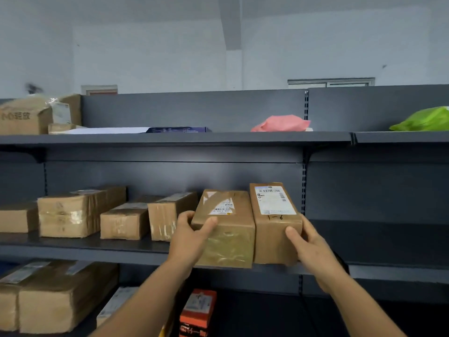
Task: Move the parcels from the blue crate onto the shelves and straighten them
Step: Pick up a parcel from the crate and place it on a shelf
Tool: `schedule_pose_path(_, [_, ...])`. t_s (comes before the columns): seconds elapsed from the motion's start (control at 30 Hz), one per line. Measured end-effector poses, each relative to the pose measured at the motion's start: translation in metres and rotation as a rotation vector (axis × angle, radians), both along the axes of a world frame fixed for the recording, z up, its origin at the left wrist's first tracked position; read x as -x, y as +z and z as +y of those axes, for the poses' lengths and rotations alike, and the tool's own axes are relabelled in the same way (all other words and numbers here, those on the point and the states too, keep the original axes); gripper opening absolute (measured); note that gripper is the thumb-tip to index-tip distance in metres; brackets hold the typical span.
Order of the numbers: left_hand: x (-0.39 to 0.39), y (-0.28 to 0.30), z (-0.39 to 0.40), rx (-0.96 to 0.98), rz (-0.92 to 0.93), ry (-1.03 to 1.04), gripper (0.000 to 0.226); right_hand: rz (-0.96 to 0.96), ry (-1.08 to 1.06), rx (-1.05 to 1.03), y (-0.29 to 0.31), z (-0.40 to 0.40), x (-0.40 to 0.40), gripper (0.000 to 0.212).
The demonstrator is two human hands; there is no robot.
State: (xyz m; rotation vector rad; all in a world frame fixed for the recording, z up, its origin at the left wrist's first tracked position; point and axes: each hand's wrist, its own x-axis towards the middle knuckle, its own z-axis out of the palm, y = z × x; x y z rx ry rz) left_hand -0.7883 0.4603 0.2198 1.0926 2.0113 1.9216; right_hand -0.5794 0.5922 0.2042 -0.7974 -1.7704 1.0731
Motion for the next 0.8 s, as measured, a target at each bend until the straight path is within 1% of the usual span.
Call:
schedule_pose_path(0.07, [0.017, 0.002, 0.022, 0.035, 0.055, 0.043, 0.055, -0.057, -0.02, -0.006, 0.001, 0.02, 0.019, 0.048])
schedule_pose_path(0.13, [0.033, 0.0, 0.039, 0.156, 0.141, 0.069, 0.056, -0.158, -0.055, -0.022, 0.0, 0.039, 0.037, 0.049])
schedule_pose_path(0.2, [0.043, -0.004, 0.05, 0.294, 0.266, 0.095, 0.053, -0.268, -0.086, -0.058, 0.0, 0.052, 0.05, 0.057])
schedule_pose_path(0.23, [0.048, -0.006, 0.055, 0.35, 0.361, 0.123, 0.051, -0.314, -0.098, -0.083, 0.0, 0.056, 0.057, 0.065])
schedule_pose_path(0.3, [0.053, -0.008, 0.064, 0.437, 0.643, 0.209, 0.049, -0.397, -0.118, -0.155, 0.0, 0.06, 0.07, 0.077])
schedule_pose_path(0.37, [0.058, -0.006, 0.074, 0.482, 0.921, 0.232, 0.048, -0.496, -0.161, -0.282, -0.001, 0.06, 0.085, 0.078])
schedule_pose_path(0.4, [0.061, -0.004, 0.079, 0.493, 0.997, 0.199, 0.048, -0.559, -0.194, -0.353, 0.0, 0.06, 0.092, 0.074])
schedule_pose_path(0.5, [0.073, 0.004, 0.096, 0.537, 1.054, 0.111, 0.047, -0.711, -0.262, -0.495, 0.005, 0.064, 0.11, 0.068])
schedule_pose_path(0.6, [0.083, 0.007, 0.107, 0.613, 1.125, 0.124, 0.047, -0.81, -0.295, -0.52, 0.011, 0.068, 0.121, 0.07])
schedule_pose_path(0.7, [0.085, 0.007, 0.112, 0.649, 1.184, 0.161, 0.052, -0.863, -0.302, -0.511, 0.015, 0.067, 0.125, 0.077])
schedule_pose_path(0.8, [0.076, 0.005, 0.11, 0.632, 1.197, 0.156, 0.065, -0.887, -0.297, -0.518, 0.015, 0.06, 0.119, 0.088])
